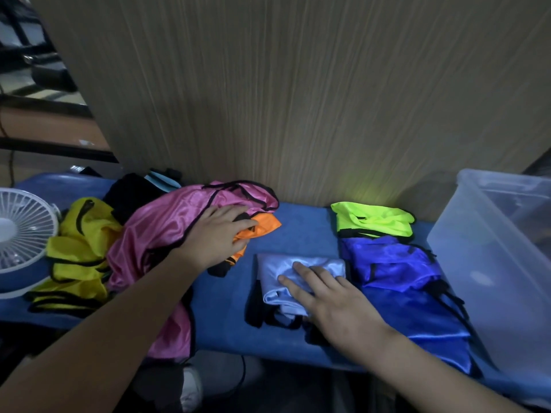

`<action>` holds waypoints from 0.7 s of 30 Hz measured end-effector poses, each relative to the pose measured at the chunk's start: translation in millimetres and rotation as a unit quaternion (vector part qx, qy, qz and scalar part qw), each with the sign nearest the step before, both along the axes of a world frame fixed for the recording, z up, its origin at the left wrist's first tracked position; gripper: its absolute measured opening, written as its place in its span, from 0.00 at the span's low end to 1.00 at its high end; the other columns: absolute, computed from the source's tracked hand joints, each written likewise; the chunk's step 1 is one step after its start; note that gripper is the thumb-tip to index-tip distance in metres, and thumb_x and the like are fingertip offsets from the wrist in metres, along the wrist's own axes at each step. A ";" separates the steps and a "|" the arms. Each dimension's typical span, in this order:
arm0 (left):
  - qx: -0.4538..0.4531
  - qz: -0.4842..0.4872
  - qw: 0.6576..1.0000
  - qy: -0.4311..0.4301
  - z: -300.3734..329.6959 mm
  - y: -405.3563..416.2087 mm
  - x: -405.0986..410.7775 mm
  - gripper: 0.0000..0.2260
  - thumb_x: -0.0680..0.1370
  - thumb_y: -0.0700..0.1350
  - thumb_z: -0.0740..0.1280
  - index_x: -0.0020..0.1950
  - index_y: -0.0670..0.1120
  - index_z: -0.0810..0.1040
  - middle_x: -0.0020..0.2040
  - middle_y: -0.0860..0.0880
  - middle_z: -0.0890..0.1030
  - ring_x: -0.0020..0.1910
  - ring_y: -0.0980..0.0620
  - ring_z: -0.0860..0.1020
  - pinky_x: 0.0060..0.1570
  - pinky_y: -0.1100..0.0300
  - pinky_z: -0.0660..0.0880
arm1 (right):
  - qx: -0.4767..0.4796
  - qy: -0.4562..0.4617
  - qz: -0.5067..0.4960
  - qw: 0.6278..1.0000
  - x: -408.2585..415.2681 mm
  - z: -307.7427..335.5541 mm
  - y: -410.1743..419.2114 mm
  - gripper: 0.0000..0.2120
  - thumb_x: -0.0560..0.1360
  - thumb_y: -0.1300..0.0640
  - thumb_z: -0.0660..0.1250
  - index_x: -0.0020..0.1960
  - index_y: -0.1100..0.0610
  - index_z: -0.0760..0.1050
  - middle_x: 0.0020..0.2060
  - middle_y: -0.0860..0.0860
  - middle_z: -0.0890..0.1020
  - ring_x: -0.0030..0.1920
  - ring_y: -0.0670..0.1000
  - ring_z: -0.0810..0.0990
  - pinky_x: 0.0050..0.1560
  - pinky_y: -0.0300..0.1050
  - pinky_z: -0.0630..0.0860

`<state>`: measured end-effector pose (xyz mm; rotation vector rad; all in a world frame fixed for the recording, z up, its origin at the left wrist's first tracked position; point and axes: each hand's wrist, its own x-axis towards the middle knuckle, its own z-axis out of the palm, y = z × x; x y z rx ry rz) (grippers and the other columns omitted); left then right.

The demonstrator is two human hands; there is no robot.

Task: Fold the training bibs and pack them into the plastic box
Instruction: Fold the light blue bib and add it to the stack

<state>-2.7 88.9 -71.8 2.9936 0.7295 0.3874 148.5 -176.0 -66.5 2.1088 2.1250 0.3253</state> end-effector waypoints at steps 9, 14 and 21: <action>-0.023 0.019 1.000 -0.001 3.1 4.2 0.9 0.22 0.79 0.49 0.67 0.74 0.57 0.72 0.75 0.52 0.69 0.74 0.48 0.67 0.73 0.51 0.57 | -0.013 -0.018 -0.036 0.999 47.0 5.5 77.6 0.35 0.71 0.55 0.72 0.77 0.49 0.66 0.72 0.56 0.72 0.61 0.59 0.79 0.52 0.51 0.79; -0.032 0.037 0.999 0.004 3.0 7.3 -1.0 0.23 0.80 0.48 0.65 0.75 0.57 0.70 0.77 0.54 0.66 0.75 0.50 0.64 0.74 0.54 0.55 | -0.051 0.017 -0.093 0.994 68.0 15.1 112.1 0.35 0.81 0.61 0.56 0.82 0.45 0.44 0.81 0.52 0.50 0.76 0.58 0.60 0.71 0.53 0.66; -0.075 0.041 0.995 -0.045 2.2 5.5 -2.4 0.22 0.79 0.42 0.65 0.72 0.55 0.73 0.73 0.54 0.70 0.71 0.49 0.68 0.72 0.56 0.60 | -0.061 0.046 -0.164 0.984 87.9 15.2 141.4 0.35 0.80 0.62 0.57 0.81 0.42 0.47 0.80 0.50 0.53 0.76 0.56 0.59 0.73 0.51 0.65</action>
